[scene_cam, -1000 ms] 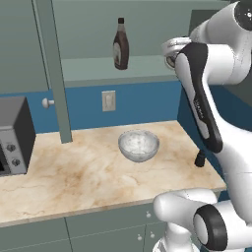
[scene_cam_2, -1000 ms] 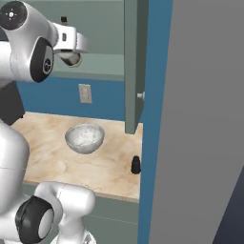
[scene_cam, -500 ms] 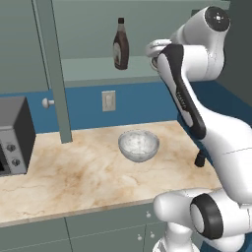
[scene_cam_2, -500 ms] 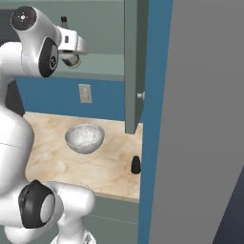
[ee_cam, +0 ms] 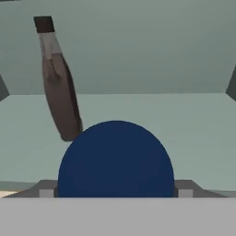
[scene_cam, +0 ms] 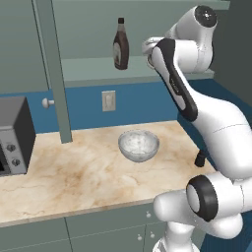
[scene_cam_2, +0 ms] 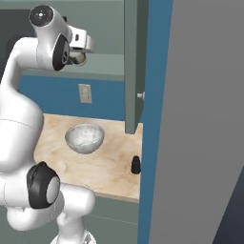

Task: There are various items on the counter. Only move the condiments/shakers into the cabinet.

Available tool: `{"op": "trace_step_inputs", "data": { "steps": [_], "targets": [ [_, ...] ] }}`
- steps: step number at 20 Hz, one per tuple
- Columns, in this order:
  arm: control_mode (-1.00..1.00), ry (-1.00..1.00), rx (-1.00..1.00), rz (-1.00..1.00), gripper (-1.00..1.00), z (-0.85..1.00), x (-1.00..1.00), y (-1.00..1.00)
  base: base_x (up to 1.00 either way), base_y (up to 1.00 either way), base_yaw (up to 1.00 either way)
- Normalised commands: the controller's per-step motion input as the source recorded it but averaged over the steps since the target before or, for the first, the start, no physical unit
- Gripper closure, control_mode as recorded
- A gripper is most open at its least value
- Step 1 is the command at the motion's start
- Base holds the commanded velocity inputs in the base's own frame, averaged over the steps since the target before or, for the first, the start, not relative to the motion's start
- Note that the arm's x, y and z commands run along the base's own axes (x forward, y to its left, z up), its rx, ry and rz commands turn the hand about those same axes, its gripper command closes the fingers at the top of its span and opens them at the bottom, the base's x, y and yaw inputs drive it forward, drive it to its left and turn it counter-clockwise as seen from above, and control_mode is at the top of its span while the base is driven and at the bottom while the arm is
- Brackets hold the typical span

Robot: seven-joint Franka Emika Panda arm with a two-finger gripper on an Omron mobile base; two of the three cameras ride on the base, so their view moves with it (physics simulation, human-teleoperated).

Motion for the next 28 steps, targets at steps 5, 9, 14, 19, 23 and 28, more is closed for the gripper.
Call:
{"op": "trace_step_inputs", "data": {
  "steps": [5, 9, 14, 19, 23, 28],
  "targets": [
    [-1.00, 0.05, -0.01, 0.00, 1.00, -0.26, 0.37, 0.00, 0.00, 0.00, 0.00],
    [-1.00, 0.01, 0.00, 0.00, 1.00, -0.24, 0.39, 0.00, 0.00, 0.00, 0.00],
    [-1.00, 0.00, 0.00, 0.00, 1.00, -0.16, 0.37, 0.00, 0.00, 0.00, 0.00],
    [-1.00, 0.00, 0.00, 0.00, 1.00, -0.14, 0.32, -0.01, 0.00, 0.00, 0.00],
    [-1.00, 0.00, 0.00, 0.00, 1.00, -0.04, 0.44, -0.14, 0.00, 0.00, 0.00],
    [-1.00, 0.00, 0.00, 0.00, 1.00, -0.33, 0.35, -0.15, 0.00, 0.00, 0.00]
  ]
}}
